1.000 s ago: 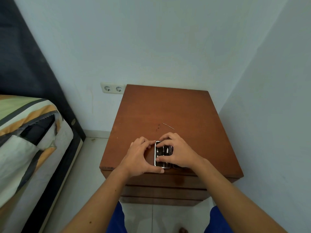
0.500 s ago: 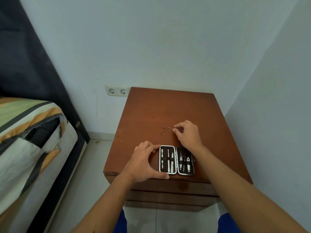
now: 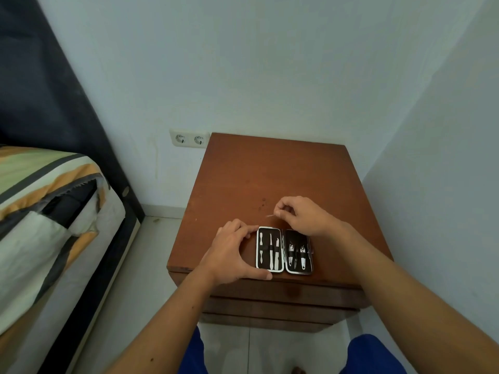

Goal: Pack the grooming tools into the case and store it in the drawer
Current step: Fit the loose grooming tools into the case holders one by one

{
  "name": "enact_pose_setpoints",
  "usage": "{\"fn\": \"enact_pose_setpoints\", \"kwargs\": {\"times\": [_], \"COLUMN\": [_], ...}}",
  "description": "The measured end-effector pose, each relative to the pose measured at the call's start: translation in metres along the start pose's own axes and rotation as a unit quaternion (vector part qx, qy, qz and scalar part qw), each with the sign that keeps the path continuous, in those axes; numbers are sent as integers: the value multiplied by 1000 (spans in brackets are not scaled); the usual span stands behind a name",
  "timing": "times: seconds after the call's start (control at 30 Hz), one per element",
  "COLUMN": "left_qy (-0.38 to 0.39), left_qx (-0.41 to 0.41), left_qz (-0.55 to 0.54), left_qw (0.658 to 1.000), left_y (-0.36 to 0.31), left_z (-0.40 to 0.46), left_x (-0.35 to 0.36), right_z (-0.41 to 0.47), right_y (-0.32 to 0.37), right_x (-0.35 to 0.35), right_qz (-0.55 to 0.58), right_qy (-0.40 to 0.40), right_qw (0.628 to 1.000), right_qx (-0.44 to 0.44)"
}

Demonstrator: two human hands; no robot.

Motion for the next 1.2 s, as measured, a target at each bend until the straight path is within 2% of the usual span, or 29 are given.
{"fn": "enact_pose_setpoints", "kwargs": {"times": [0.1, 0.27, 0.6, 0.93, 1.2], "left_qy": [-3, -8, -9, -16, -12], "left_qx": [0, 4, 8, 9, 3], "left_qz": [-1, 5, 13, 9, 7], "left_qw": [1000, 1000, 1000, 1000, 1000], "left_y": [-1, -1, -1, -1, 1], "left_z": [0, 0, 0, -1, 0], "left_x": [0, -1, 0, 0, 1], "right_z": [-7, -2, 11, -2, -18], "right_y": [7, 12, 34, 17, 13], "right_x": [9, 19, 26, 20, 23], "right_qz": [-39, -75, -104, -37, 9], "right_qy": [84, 102, 54, -26, -67], "right_qw": [996, 992, 990, 999, 998], "right_qx": [-9, -23, -72, -13, 3]}}
Point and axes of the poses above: each hand's wrist, its own z-axis towards the middle knuckle, its own x-axis out of the palm, y = z × x, the point moved 8 cm from there along z, towards the middle knuckle, and after that the axes turned 4 degrees about x, right-handed, at the moved point
